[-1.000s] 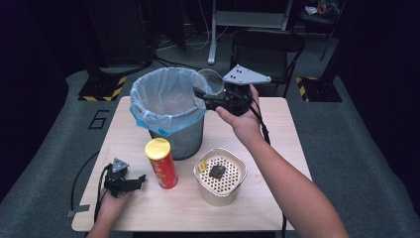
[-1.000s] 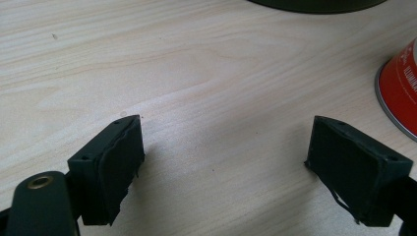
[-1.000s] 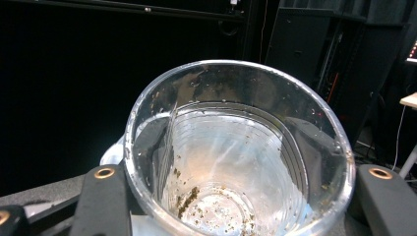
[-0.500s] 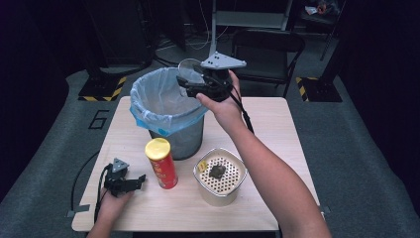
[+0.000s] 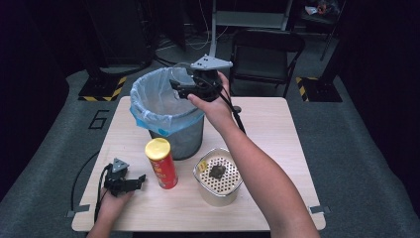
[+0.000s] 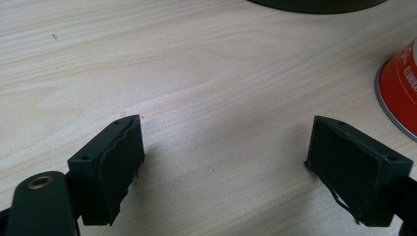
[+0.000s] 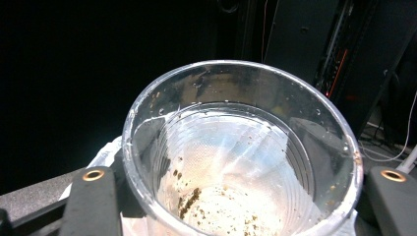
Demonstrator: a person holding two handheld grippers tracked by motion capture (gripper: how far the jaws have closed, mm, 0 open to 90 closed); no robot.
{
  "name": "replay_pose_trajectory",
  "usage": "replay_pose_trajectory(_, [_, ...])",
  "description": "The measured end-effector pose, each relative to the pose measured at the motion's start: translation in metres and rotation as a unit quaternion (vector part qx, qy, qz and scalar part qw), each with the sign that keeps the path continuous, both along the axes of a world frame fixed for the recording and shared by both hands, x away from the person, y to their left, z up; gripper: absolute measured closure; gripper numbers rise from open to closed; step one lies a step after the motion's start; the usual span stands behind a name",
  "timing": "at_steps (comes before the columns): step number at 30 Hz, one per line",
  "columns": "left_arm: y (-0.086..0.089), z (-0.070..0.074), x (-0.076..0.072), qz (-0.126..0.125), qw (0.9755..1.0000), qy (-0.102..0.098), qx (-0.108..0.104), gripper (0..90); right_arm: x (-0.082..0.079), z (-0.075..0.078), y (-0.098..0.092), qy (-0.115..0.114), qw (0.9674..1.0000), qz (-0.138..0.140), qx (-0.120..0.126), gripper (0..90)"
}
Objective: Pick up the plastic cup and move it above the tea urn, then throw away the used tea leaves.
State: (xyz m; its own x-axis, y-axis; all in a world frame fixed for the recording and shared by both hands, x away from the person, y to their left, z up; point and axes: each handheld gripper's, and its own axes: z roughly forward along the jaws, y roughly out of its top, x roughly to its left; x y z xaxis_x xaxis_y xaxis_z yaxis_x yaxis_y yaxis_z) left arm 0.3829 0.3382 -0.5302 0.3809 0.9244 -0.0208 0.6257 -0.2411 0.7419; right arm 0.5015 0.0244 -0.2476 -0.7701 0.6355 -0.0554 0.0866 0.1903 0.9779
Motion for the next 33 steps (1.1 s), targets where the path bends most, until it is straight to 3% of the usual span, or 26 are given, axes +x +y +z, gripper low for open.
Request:
replay_pose_trajectory(3, [0.001, 0.001, 0.000, -0.004, 1.0000, 0.000, 0.008, 13.9, 0.002, -0.006, 0.006, 0.021, 0.9998, 0.002, -0.005, 13.8])
replay_pose_trajectory(7, [0.000, -0.001, -0.001, 0.001, 1.0000, -0.005, 0.003, 13.9, 0.001, -0.014, 0.007, 0.028, 0.9996, -0.006, -0.005, 10.7])
replay_pose_trajectory(15, [-0.003, 0.001, -0.002, 0.007, 1.0000, 0.001, 0.004, 14.4, -0.008, -0.009, -0.013, 0.005, 0.9998, -0.018, 0.007, 14.1])
replay_pose_trajectory(19, [-0.004, 0.004, -0.005, 0.005, 0.9999, 0.015, -0.001, 14.6, -0.016, -0.006, -0.028, -0.006, 0.9998, -0.015, 0.014, 15.0])
replay_pose_trajectory(24, [-0.003, 0.010, -0.007, 0.007, 0.9997, 0.017, -0.013, 13.8, -0.026, -0.010, -0.045, -0.013, 0.9998, -0.017, 0.001, 16.9])
replay_pose_trajectory(33, [-0.008, 0.024, -0.015, 0.002, 0.9995, 0.001, -0.033, 12.3, -0.045, -0.026, -0.079, -0.003, 0.9996, -0.029, 0.005, 19.5])
